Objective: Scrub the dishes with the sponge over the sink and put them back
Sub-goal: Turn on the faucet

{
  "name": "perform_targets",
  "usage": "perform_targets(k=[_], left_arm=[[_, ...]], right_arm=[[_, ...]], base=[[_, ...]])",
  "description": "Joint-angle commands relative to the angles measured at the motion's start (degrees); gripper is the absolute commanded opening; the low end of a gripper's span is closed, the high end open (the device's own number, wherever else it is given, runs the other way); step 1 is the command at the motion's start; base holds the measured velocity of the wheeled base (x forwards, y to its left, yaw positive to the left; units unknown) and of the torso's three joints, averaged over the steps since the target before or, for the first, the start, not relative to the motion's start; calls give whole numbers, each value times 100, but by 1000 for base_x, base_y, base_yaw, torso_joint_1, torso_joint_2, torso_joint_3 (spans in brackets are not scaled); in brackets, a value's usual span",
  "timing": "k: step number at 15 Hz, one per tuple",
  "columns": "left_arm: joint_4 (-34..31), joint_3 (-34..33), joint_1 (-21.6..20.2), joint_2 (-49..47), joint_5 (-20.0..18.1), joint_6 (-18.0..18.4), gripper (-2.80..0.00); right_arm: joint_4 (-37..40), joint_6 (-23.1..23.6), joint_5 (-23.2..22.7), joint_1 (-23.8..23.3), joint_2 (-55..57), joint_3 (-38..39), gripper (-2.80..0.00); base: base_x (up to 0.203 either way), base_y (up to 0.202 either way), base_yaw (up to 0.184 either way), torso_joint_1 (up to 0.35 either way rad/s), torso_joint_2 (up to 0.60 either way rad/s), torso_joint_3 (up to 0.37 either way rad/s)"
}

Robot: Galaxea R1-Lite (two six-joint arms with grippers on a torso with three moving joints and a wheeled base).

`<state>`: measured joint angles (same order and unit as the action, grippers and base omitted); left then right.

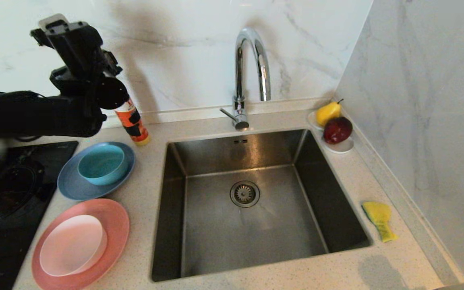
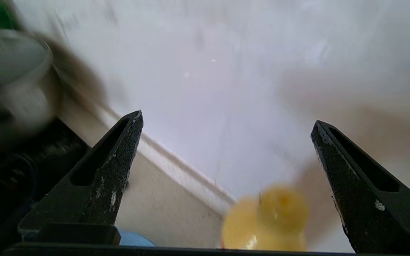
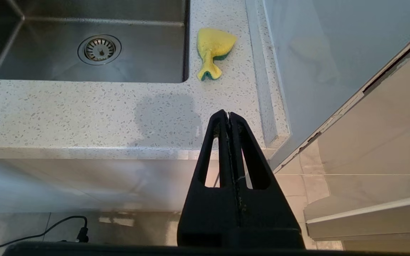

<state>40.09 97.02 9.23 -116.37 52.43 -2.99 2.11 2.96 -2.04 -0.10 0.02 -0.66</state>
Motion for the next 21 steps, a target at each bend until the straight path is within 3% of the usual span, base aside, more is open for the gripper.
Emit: perform_targets(k=[1,4,8,10,13,15,18,21], left_arm=[[-342,-208,-17,1010,-93,-3,-280],[-1308,-446,-145,2039,-642,-11,-280],[-2814,-1248,-235,3740,-2153,22,-280],[-3426,-2163,-245,4707,-3047,22,-280],[-3907,-3733,-249,6134,-3986,25,-280],[-4018,-4924,-257,7154,-4363,8,-280],[-4110,-6622,-262,8797,-4635,5,-280],[-4604,-7760,-270,9988,-4765,-36,-280]], right_arm=[[0,3,-4,1,6,-4,-280],[0,3,-7,1,-2,-4,-280],[0,3,-7,1,-1,4,-280],[0,3,1,1,-2,-4,-280],[0,3,-7,1,-2,3,-280],[0,3,-7,1,3,4,-280],[0,3,-2,1,-2,4,-280],[0,3,-7,1,-2,4,-280]], base=[[0,0,0,0,0,0],[0,0,0,0,0,0],[0,0,0,0,0,0],[0,0,0,0,0,0],[0,0,0,0,0,0],[0,0,0,0,0,0],[0,0,0,0,0,0],[0,0,0,0,0,0]])
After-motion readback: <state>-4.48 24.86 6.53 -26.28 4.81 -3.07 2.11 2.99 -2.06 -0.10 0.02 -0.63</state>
